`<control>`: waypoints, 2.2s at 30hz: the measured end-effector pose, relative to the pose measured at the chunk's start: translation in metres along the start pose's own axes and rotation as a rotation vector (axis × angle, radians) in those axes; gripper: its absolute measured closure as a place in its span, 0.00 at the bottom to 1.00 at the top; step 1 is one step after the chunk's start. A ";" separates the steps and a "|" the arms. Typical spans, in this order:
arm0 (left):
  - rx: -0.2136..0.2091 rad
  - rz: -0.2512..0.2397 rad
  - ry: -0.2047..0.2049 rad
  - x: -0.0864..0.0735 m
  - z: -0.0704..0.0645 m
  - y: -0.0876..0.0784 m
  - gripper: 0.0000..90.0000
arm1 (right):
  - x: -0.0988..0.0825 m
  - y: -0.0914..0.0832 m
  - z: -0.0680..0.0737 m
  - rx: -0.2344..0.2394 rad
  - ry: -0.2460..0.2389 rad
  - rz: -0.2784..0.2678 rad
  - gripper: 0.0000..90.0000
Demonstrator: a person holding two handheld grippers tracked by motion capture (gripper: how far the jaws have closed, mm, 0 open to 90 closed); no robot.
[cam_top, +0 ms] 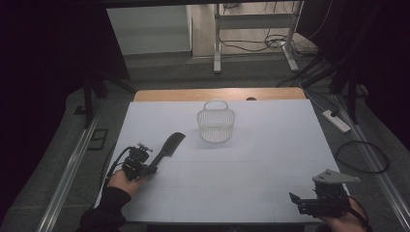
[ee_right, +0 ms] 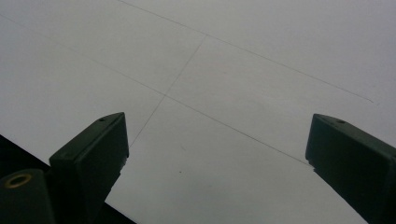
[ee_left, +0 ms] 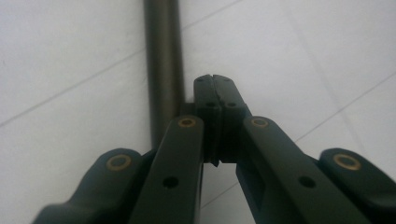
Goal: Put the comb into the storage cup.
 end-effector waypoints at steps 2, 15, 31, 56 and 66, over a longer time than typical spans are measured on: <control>0.008 -0.025 0.009 0.004 -0.004 -0.007 0.99 | 0.000 0.000 0.000 0.000 0.001 0.000 0.07; 0.057 -0.101 -0.008 0.016 -0.002 -0.026 0.68 | 0.000 0.000 0.000 -0.002 0.001 0.001 0.07; 0.098 -0.154 -0.042 0.023 0.013 -0.042 0.10 | 0.000 -0.001 -0.001 -0.003 0.003 -0.003 0.07; 0.075 -0.096 -0.025 0.032 0.018 -0.026 0.00 | 0.000 0.000 0.000 -0.002 0.000 0.005 0.07; 0.076 -0.052 -0.027 0.030 0.024 -0.008 0.00 | 0.000 0.001 0.001 0.000 -0.008 0.007 0.07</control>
Point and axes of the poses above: each handheld gripper's, and its own axes: y roughly forward along the jaws, x roughly out of its top, z roughly to its left, the point moved 10 cm from there along y, roughly forward along the jaws, and after that the axes turned 15 degrees about -x, right-handed, at the moved point
